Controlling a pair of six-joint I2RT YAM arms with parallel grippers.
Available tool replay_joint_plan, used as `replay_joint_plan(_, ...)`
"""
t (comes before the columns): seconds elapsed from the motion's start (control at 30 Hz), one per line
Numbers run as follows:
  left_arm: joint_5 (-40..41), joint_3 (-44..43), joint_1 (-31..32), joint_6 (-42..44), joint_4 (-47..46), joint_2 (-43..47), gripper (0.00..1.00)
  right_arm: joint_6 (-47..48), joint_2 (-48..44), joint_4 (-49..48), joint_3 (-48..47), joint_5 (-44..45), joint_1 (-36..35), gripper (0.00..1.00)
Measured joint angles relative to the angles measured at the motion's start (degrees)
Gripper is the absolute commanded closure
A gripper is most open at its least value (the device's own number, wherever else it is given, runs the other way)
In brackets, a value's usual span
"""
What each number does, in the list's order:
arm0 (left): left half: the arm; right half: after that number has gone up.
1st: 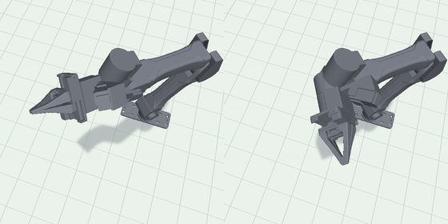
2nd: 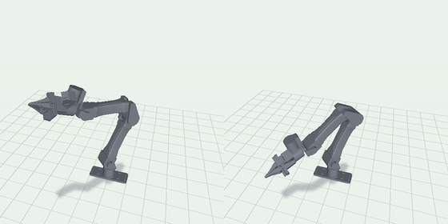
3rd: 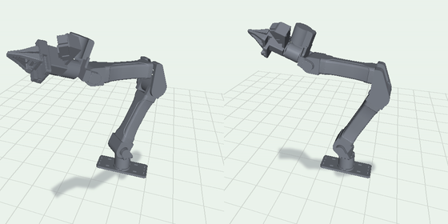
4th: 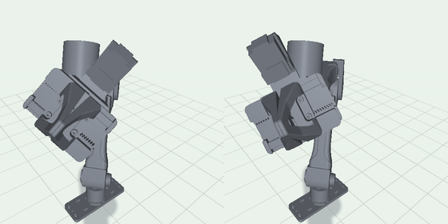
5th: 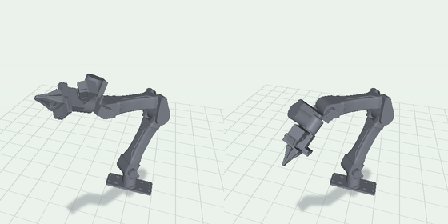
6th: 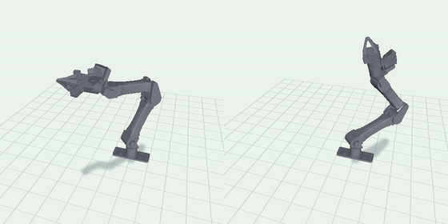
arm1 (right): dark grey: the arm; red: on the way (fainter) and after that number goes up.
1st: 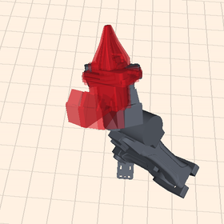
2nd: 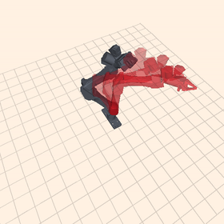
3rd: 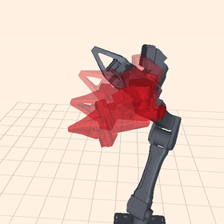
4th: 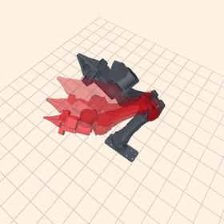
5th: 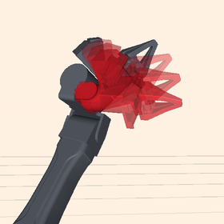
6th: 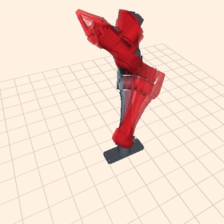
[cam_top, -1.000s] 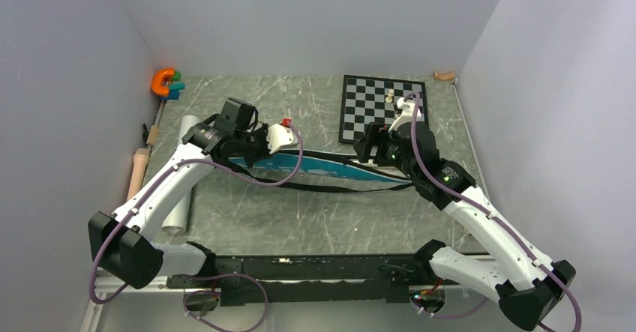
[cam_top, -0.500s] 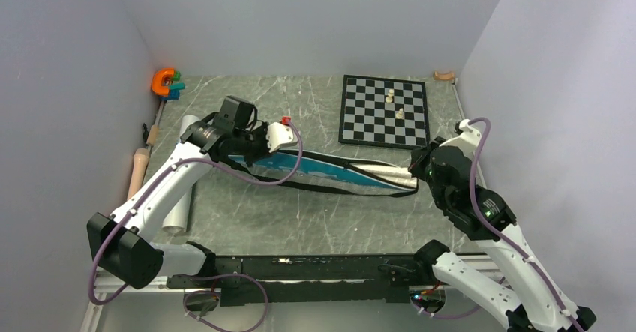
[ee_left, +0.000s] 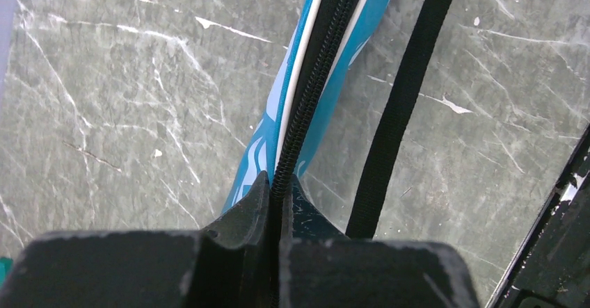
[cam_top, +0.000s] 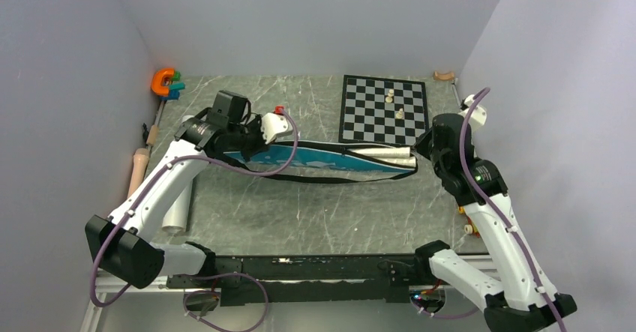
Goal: Pack up the badminton gear
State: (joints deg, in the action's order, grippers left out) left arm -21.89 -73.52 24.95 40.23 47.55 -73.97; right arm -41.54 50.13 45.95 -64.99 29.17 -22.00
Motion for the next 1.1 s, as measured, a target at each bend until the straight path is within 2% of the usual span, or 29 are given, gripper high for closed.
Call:
replay_joint_plan(0.27,0.76,0.00,-2.71,-3.15,-1.03,-0.02,1.00,1.22,4.20,-4.48,-0.61,-15.43,15.76,1.00)
replay_joint_plan(0.47,0.79,0.00,-4.31,-4.31,-2.54,-0.59,1.00,1.49,3.98,-7.21,1.68,-25.92,26.53,1.00)
replay_joint_plan(0.83,0.44,0.00,-4.37,-5.57,-2.73,-0.94,1.00,1.38,5.31,-12.52,7.98,-40.22,28.17,1.00)
replay_joint_plan(1.1,0.20,0.00,-4.37,-6.23,-3.02,-0.98,1.00,1.44,5.81,-14.53,8.59,-43.76,28.17,1.00)
